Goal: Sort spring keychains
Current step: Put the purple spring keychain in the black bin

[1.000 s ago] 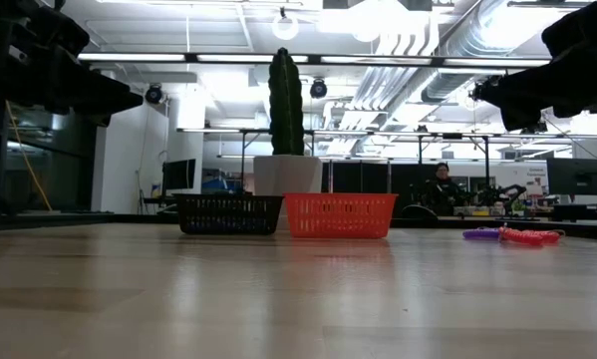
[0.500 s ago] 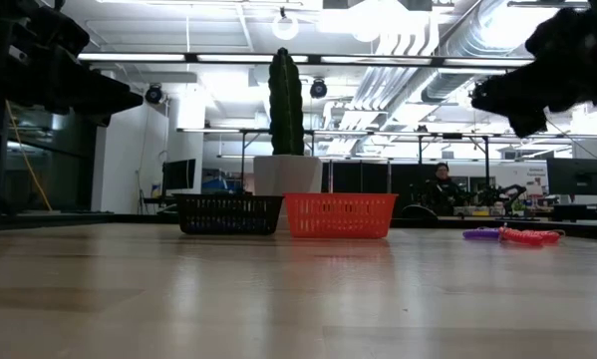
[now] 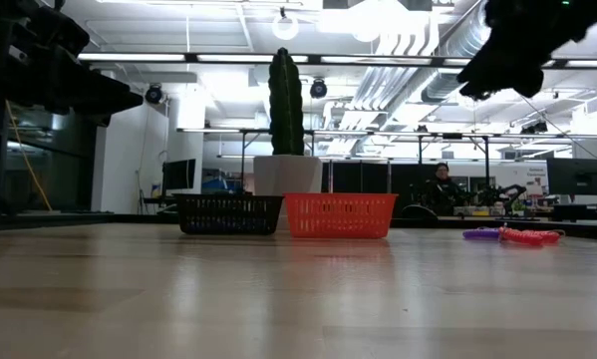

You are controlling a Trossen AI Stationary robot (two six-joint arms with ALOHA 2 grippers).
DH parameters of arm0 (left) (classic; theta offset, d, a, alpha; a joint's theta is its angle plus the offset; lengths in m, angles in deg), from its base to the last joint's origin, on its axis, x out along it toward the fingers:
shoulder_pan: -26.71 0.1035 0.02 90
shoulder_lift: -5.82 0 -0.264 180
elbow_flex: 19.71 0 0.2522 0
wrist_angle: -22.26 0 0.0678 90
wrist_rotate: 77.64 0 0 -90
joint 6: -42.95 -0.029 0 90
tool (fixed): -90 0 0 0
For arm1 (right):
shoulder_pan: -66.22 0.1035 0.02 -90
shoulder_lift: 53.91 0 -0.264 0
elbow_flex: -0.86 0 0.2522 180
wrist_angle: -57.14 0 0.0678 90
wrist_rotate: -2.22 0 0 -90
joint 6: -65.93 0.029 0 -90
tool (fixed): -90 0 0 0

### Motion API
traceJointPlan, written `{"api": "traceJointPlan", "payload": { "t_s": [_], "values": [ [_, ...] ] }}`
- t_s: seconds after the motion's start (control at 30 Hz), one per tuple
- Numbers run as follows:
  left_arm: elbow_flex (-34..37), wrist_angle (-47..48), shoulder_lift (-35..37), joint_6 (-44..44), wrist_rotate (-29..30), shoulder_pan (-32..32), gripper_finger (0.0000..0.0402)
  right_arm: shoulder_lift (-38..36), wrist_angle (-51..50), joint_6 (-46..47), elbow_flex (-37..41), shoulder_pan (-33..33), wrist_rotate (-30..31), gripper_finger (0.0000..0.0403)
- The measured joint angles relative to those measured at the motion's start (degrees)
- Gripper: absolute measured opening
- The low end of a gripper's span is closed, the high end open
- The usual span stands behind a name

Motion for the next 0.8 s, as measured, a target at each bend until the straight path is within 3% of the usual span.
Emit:
{"api": "traceJointPlan", "payload": {
  "t_s": [0.17, 0.43, 0.63, 0.8],
  "values": [
    [0.0, 0.0, 0.0, 0.0, 0.0, 0.0, 0.0156, 9.9, -10.1, 4.7, -8.2, -6.7, -3.9, 0.0154],
    [0.0, 0.0, 0.0, 0.0, 0.0, 0.0, 0.0156, 25.1, -20.3, 3.0, -18.7, -17.9, -16.4, 0.0154],
    [0.0, 0.0, 0.0, 0.0, 0.0, 0.0, 0.0156, 34.5, -25.1, -5.6, -20.9, -22.1, -25.0, 0.0154],
    [0.0, 0.0, 0.0, 0.0, 0.0, 0.0, 0.0156, 41.0, -27.2, -6.0, -20.4, -22.6, -26.4, 0.0154]
  ]
}}
